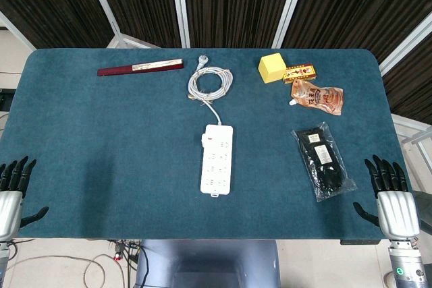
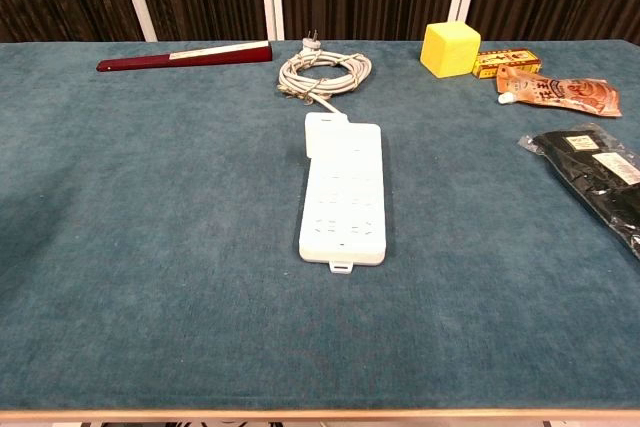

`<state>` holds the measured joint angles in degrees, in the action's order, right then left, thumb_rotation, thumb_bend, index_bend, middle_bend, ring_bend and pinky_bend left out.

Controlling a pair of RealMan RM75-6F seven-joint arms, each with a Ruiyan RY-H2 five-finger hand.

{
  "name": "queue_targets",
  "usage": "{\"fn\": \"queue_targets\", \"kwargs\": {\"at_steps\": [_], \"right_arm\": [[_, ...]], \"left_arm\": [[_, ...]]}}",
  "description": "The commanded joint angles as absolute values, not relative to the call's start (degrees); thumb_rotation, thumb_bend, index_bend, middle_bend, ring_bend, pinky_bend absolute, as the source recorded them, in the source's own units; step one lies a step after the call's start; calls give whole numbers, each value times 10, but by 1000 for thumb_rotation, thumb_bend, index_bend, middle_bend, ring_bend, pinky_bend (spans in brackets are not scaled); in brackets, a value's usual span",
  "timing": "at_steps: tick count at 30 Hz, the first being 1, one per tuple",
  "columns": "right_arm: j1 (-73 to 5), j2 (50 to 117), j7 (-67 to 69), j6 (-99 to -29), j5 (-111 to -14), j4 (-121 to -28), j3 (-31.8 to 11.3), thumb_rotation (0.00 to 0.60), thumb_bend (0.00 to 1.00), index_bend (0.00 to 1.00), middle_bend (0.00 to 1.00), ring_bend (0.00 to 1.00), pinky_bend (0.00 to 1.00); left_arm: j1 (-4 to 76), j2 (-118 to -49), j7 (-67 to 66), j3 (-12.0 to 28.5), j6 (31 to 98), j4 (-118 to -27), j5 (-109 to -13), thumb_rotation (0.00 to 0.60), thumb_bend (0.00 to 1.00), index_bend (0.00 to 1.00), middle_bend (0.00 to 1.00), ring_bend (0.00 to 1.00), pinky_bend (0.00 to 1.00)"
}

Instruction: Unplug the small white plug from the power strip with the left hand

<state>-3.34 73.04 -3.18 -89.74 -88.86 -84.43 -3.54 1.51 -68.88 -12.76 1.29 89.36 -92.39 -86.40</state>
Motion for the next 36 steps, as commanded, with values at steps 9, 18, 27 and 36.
{"fn": "queue_targets", "kwargs": {"at_steps": [9,18,27,36], "right_arm": [[-36,730,-32,-887,-890,-848,-32,600,245,0,0,0,0],[-38,731,-32,-885,-898,-857,-27,600,244,0,0,0,0],[-41,733,-34,-880,-902,-853,-25,600,245,0,0,0,0],[-41,731,-39,-879,-910,-859,-18,600,245,0,0,0,0]], "left_arm": [[16,-689,-124,12,888,-924,-862,600,0,0,0,0,0],[19,-688,-119,15,889,-931,-866,600,0,0,0,0,0],[15,-688,-114,14,891,-923,-863,600,0,0,0,0,0],[13,-684,-111,11,896,-928,-873,600,0,0,0,0,0]]}}
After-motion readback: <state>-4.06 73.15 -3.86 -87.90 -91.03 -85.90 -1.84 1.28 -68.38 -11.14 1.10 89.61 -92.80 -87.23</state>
